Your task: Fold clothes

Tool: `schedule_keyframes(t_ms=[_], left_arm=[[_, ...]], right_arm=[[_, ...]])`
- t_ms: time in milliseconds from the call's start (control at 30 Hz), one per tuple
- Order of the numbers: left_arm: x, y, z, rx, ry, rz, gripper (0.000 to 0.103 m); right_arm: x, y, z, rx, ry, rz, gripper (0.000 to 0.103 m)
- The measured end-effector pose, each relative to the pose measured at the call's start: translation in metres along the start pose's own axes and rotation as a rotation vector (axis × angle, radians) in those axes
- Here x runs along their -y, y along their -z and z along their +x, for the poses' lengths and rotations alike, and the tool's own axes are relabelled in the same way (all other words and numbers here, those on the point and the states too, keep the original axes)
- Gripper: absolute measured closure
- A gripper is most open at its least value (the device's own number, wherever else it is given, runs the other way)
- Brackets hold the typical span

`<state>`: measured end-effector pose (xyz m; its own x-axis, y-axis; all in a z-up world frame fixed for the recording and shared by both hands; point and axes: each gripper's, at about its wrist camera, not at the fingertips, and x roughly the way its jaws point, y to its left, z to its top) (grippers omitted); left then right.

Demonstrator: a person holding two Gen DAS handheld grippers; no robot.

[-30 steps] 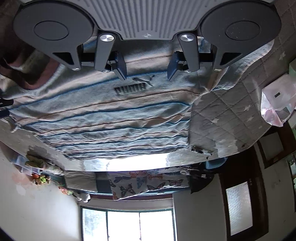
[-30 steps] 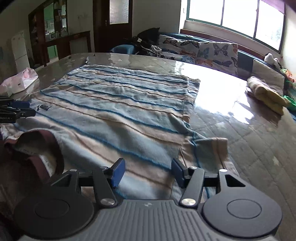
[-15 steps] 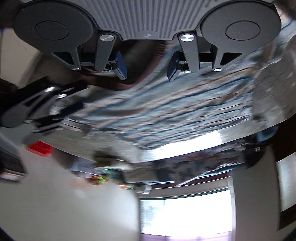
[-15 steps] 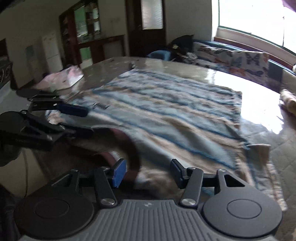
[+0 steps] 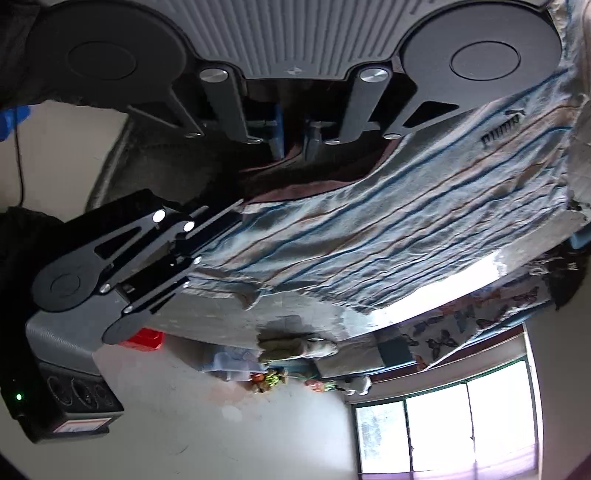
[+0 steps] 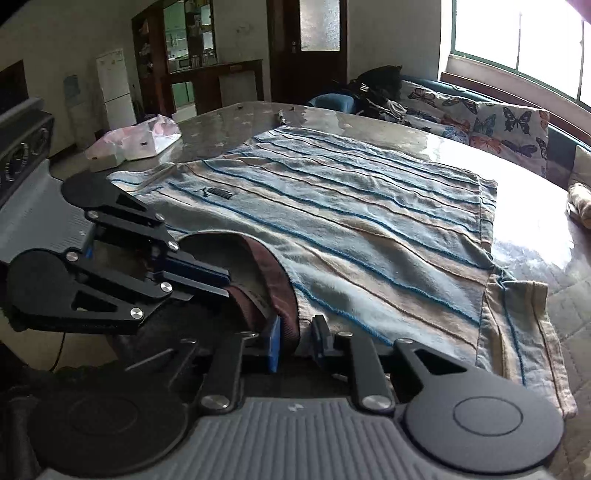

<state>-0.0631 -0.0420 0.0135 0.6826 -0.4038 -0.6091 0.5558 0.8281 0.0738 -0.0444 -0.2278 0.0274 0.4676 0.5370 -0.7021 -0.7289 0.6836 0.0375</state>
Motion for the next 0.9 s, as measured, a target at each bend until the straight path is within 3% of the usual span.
schedule_keyframes(t_ms=[167, 233, 367, 500, 667, 800, 900], left_arm=[[0.002, 0.007, -0.002, -0.026, 0.051, 0.023, 0.093], [-0.001, 0.009, -0.003, -0.036, 0.063, 0.021, 0.090], [-0.022, 0.001, -0.022, 0.020, 0.079, -0.010, 0.090], [-0.045, -0.008, -0.031, 0.062, -0.009, -0.073, 0.090], [-0.081, -0.006, -0.004, -0.011, -0.121, -0.242, 0.090], [-0.082, 0.007, 0.006, -0.065, -0.149, -0.215, 0.089], [-0.079, 0.011, -0.002, -0.068, -0.164, -0.195, 0.082]], right_arm=[[-0.003, 0.004, -0.002, -0.050, -0.021, -0.045, 0.086], [-0.003, 0.003, -0.001, -0.071, -0.038, -0.053, 0.081], [0.001, -0.009, -0.012, -0.035, -0.064, -0.047, 0.080], [0.010, -0.023, -0.010, 0.018, -0.041, -0.031, 0.080], [0.013, -0.028, 0.014, 0.032, -0.019, -0.009, 0.080], [0.016, -0.033, 0.034, 0.043, -0.001, 0.008, 0.068], [0.016, -0.032, 0.045, 0.029, -0.001, 0.011, 0.068]])
